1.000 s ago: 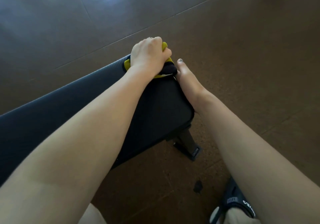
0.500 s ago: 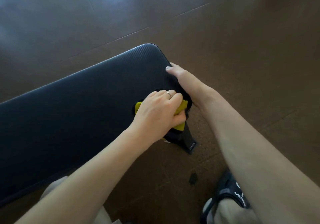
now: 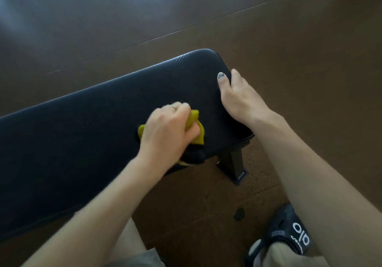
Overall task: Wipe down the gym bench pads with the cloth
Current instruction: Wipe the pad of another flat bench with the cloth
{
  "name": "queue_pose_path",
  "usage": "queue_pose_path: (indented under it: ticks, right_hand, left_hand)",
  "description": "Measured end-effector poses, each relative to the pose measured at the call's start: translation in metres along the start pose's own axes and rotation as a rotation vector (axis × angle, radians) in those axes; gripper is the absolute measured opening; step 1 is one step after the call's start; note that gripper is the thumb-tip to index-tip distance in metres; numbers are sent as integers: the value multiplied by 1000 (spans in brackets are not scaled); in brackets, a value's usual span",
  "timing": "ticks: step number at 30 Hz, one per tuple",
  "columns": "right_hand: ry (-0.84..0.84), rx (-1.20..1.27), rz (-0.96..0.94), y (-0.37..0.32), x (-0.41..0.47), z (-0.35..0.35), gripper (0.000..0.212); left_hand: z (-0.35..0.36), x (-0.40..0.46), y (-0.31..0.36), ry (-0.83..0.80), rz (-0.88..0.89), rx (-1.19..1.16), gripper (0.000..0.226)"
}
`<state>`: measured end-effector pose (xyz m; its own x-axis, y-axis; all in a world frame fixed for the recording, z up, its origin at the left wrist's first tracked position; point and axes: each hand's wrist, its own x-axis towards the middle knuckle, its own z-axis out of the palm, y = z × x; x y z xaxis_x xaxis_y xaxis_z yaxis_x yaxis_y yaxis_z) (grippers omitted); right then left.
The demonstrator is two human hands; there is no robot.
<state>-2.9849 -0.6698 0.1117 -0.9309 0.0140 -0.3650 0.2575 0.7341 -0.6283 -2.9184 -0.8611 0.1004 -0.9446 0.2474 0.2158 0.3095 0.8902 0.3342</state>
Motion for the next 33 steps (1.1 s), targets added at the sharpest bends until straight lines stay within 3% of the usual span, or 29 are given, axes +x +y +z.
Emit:
queue_pose_path:
  ticks: [5,9,11,15,19,21,24,26,29,33]
  right_hand:
    - [173,-353,-240,-38,-7,41,63]
    - [171,-408,-312,-52,-15,70,60]
    - [158,-383,-288,-60,-10,75,58]
    - [242,-261,-260,-65,-2,59,55]
    - [271,-256,-176,-50,-1,35,57]
    - [244,-286,-182,-50,-4,38,57]
    - [192,-309,-227,-64,-7,57,58]
    - [163,-325,-261,-73,-8,72,58]
    - [163,-314,-305,-79,-8,81,56]
    - [204,-331,-265,-65,-4,65,56]
  left_hand:
    - [-24,-46,-35,-40,136,1,26]
    - [-35,-30,-78,66,-227,88,28]
    - [-23,-15,-57,84,-277,159,29]
    - [-2,-20,2,39,-19,79,28]
    - [-22,-59,-23,-41,193,10,21]
    - [-43,-79,-67,1,55,52,21]
    - [-71,-85,-130,112,-354,126,26]
    - [-63,-62,-132,144,-456,141,28]
    - [-35,-24,-83,92,-347,149,29]
    - [-14,-46,-8,33,-4,64,22]
